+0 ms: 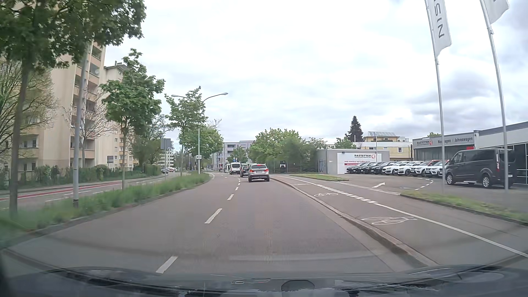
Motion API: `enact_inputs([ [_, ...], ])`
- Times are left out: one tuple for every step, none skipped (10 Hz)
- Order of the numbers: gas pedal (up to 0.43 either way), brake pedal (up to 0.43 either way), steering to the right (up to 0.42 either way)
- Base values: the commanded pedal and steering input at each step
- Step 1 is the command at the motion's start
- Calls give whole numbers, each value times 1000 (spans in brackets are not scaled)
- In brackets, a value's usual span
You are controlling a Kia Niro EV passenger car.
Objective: Follow the waypoints while adhering to traffic rules and regulations
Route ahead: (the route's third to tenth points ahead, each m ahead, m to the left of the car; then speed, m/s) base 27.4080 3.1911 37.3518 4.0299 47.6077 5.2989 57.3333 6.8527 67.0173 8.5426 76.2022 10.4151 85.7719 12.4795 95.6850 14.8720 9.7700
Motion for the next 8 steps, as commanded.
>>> enact_inputs([
  [0, 0, -10],
  [0, 0, -10],
  [0, 0, -10],
  [0, 0, -10],
  [0, 0, -10],
  [0, 0, -10],
  [0, 0, -10],
  [0, 0, -11],
])
